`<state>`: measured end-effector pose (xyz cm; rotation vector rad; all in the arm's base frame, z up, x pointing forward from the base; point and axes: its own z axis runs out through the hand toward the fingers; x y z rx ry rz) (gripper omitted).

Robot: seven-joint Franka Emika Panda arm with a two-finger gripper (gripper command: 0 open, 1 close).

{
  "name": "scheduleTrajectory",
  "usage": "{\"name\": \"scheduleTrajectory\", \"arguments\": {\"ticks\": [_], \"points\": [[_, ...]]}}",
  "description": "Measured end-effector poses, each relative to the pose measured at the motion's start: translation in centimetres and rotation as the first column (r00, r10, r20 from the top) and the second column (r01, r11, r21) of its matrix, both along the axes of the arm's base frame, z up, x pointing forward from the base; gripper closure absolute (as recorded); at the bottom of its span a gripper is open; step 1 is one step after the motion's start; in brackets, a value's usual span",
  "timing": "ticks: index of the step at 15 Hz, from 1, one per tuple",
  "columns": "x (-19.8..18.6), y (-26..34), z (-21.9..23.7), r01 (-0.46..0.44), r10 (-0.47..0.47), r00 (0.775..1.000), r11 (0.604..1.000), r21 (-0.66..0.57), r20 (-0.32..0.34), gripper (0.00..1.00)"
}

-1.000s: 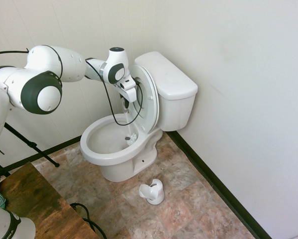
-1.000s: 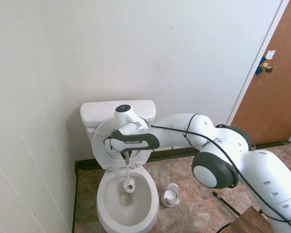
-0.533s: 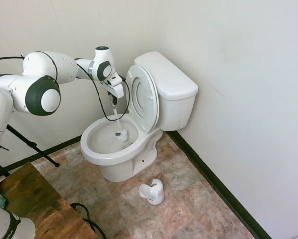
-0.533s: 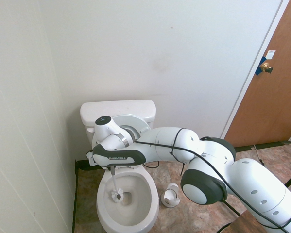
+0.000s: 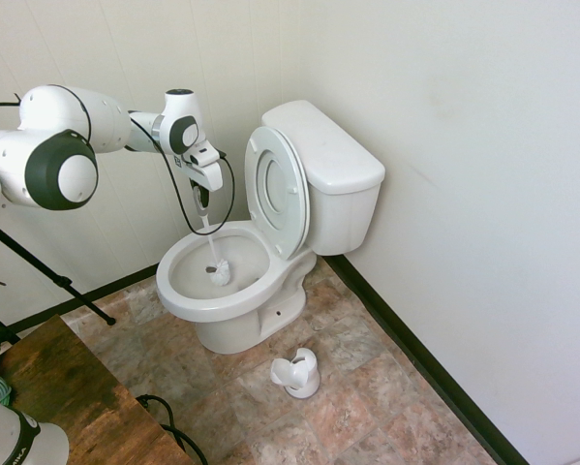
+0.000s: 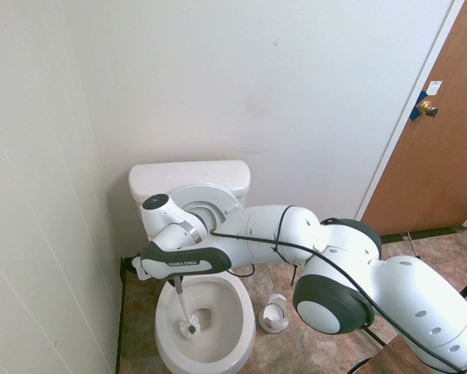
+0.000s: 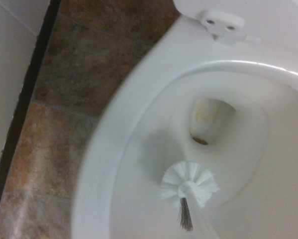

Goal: Clean the toilet

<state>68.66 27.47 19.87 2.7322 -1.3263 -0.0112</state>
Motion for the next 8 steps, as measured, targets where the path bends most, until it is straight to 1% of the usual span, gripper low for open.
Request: {"name": "scheduleTrajectory", "arguments": {"ticks": [2,5,8], "points": [[-0.8,-0.4,3.0,0.000,0.000,1.000,1.000,0.017,0.013,1.00],[-2.3,-0.7,10.3,-0.006,0.002,0.997,0.998,0.057,0.071,1.00],[-4.5,-2.6,17.3,0.007,-0.019,0.990,0.996,0.087,0.138,1.00]]}}
